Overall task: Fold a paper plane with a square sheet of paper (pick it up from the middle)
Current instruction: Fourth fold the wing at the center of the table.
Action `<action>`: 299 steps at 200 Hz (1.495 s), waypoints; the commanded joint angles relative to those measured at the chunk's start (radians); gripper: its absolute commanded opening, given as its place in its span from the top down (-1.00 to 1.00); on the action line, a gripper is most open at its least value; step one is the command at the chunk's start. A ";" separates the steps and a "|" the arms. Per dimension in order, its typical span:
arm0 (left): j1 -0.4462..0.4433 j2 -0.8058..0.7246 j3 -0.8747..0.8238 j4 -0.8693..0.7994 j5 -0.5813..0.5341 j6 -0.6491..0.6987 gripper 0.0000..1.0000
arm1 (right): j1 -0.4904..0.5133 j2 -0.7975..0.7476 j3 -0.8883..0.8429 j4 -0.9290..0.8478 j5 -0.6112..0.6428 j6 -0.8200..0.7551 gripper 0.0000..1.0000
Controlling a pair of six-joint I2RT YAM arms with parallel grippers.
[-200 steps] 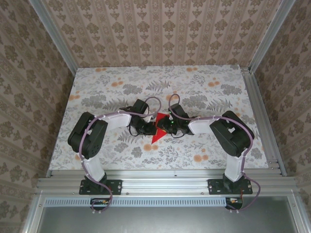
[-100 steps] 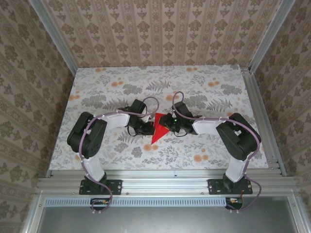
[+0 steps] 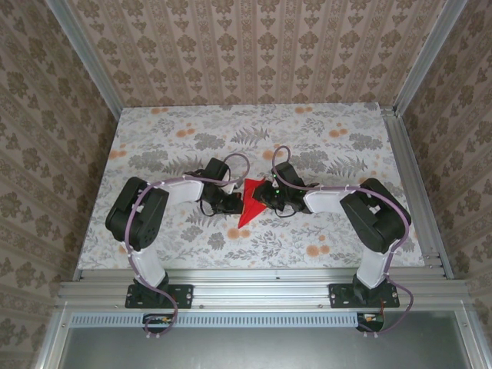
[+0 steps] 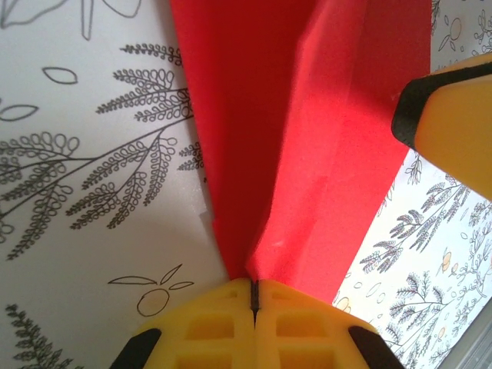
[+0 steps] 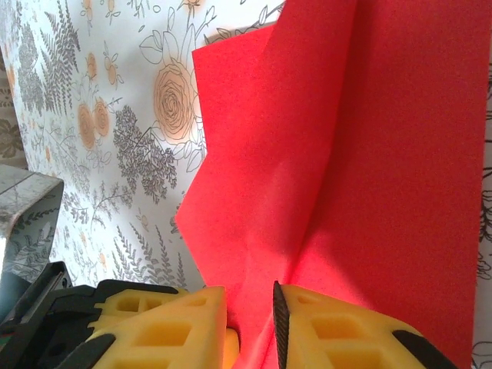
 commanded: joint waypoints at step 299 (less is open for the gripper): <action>-0.015 0.052 -0.018 -0.023 -0.039 0.090 0.94 | 0.004 0.173 0.167 -0.049 -0.044 -0.052 0.73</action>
